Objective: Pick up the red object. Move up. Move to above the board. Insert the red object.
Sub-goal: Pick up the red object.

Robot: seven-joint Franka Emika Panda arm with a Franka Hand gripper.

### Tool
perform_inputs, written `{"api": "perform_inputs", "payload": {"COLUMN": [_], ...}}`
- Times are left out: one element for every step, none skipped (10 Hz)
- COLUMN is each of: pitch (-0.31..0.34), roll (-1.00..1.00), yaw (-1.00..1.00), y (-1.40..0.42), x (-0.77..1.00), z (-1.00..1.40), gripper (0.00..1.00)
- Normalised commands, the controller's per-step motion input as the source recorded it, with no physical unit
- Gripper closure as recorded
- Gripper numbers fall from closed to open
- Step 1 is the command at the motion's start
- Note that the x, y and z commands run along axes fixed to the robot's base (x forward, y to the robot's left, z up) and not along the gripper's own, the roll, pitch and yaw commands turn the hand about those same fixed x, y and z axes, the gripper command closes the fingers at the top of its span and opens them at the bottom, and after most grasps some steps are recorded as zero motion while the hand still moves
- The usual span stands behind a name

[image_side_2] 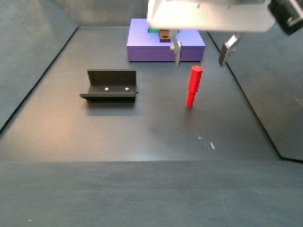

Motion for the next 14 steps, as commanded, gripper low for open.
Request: {"api": "perform_inputs", "payload": {"pitch": [-0.039,-0.027,-0.030,-0.043,-0.036,-0.019,0.000,0.000,0.000,0.000,0.000,0.000,0.000,0.000], "roll": [0.00,0.00,0.00,0.00,-0.01,0.00,0.00,0.00,0.00,0.00,0.00,0.00,0.00,0.00], "yaw": [0.00,0.00,0.00,-0.01,-0.02,-0.03,0.00,0.00,0.00,0.00,0.00,0.00,0.00,0.00], "y": [0.01,0.00,0.00,0.00,0.00,0.00,0.00,0.00,0.00,0.00,0.00,0.00,0.00,0.00], "x": [0.04,0.04,0.01,0.00,0.00,0.01,0.02,0.00,0.00,0.00,0.00,0.00,0.00,0.00], "z": [-0.32,-0.30,-0.32,-0.35,-0.35,-0.32,-0.17,0.00,0.00,0.00,0.00,0.00,0.00,0.00], "gripper": [0.00,0.00,0.00,0.00,0.00,0.00,0.00,0.00,1.00,1.00,1.00,1.00,1.00,1.00]}}
